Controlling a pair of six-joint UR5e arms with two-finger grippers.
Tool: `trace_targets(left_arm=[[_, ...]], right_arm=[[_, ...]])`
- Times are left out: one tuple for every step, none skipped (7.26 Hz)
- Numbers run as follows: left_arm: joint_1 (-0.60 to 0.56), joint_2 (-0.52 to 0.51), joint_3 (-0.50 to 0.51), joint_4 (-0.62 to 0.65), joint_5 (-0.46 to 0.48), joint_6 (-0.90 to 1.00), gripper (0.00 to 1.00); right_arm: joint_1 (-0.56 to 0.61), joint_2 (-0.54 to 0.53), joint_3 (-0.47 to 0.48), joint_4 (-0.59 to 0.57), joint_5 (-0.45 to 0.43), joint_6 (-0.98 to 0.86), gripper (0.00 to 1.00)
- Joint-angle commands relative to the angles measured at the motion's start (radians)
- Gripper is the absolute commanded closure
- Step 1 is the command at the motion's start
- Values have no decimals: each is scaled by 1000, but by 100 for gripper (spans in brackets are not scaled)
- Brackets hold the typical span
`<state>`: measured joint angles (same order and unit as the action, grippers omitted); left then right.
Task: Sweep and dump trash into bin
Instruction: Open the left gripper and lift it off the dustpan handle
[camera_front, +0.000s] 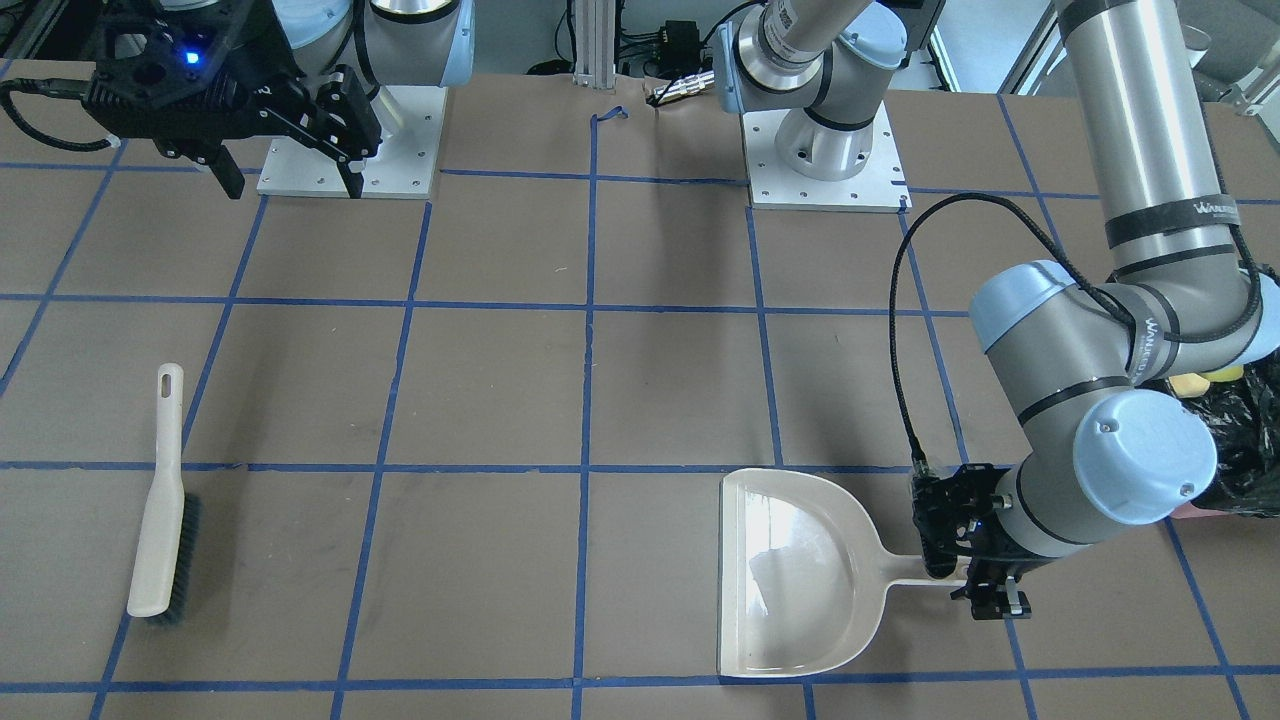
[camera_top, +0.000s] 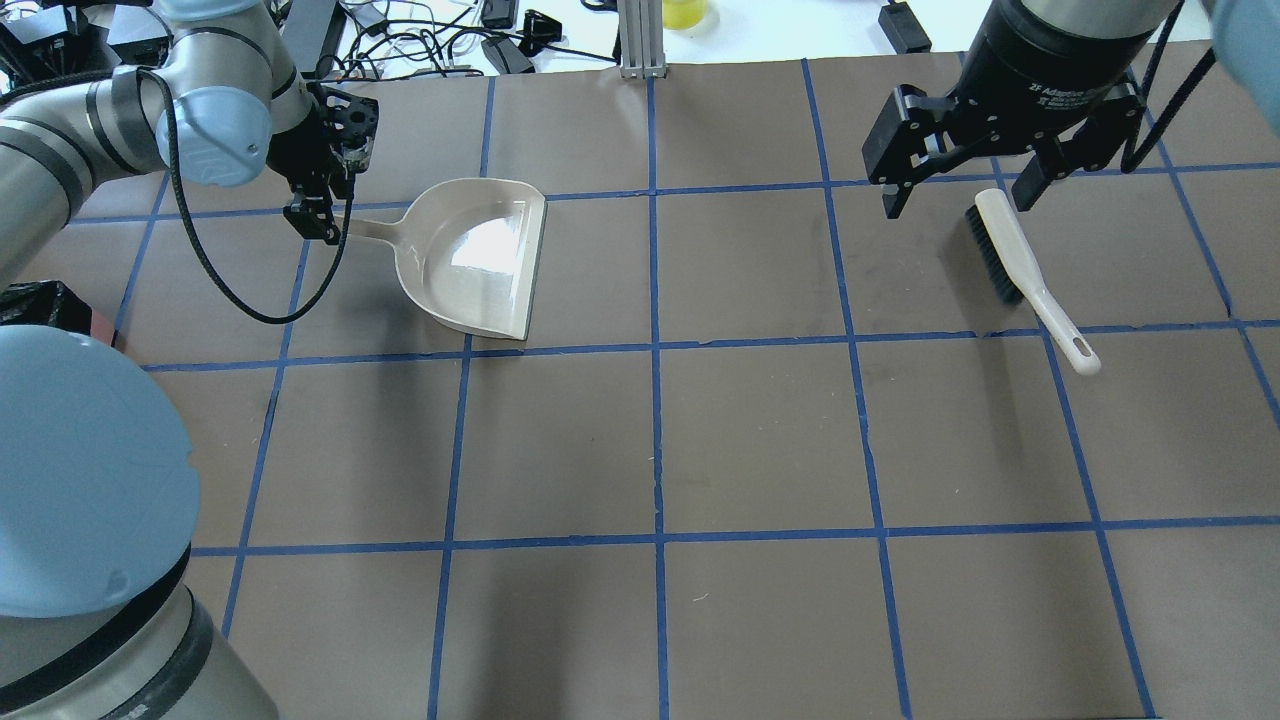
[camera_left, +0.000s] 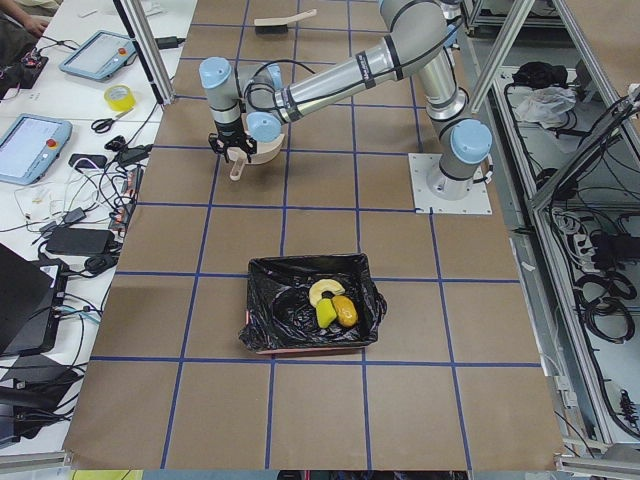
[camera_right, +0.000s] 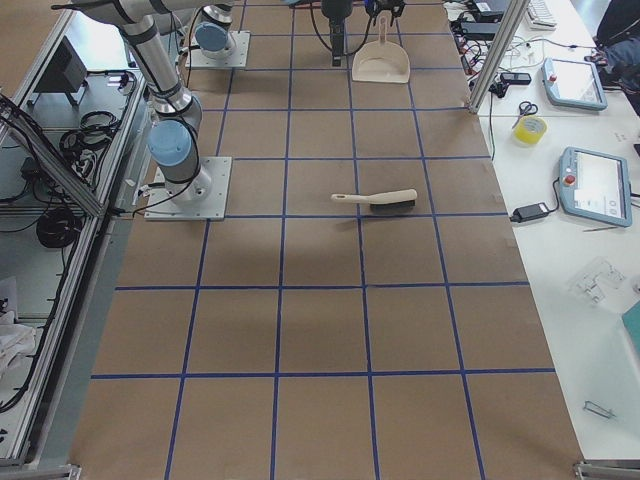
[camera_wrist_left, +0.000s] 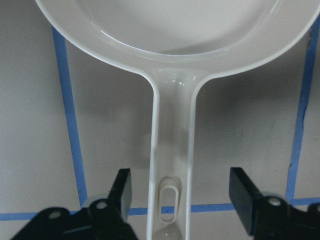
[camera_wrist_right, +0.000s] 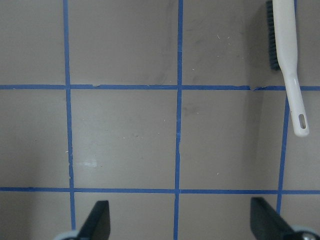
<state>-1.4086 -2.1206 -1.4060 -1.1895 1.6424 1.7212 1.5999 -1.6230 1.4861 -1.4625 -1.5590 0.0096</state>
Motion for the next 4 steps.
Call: trace_targets(left_arm=[[-41, 54, 21, -66, -31, -89, 26], [-64, 89, 51, -134, -44, -157, 26], [-84, 131, 76, -209, -46, -213, 26], [-105, 177, 68, -247, -46, -230, 26]], right_arm=[[0, 0, 0, 1, -1, -2, 0], [0, 0, 0, 1, 0, -2, 0], [0, 0, 2, 1, 0, -2, 0], [0, 0, 3, 1, 0, -2, 0]])
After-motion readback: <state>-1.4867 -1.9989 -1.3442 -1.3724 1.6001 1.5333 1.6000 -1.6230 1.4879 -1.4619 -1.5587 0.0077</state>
